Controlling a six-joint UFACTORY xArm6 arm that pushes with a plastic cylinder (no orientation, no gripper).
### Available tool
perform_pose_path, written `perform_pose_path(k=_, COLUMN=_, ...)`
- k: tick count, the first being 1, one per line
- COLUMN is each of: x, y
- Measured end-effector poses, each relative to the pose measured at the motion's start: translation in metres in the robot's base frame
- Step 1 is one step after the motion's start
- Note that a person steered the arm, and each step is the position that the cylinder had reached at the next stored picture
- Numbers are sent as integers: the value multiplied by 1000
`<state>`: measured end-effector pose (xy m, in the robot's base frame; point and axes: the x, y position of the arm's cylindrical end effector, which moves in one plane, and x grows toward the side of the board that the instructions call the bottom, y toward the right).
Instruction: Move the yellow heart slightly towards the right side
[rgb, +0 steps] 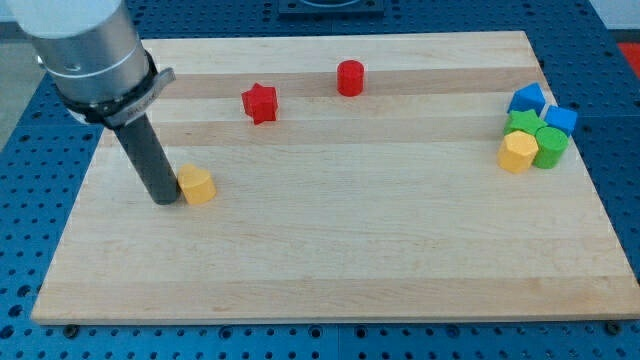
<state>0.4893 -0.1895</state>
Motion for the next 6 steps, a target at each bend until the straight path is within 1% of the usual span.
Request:
perform_pose_path(k=1, x=9, y=15)
perform_pose_path(k=2, x=7, y=21)
perform_pose_path(k=3, x=-1, y=21)
perform_pose_path(k=6, x=-1, y=15)
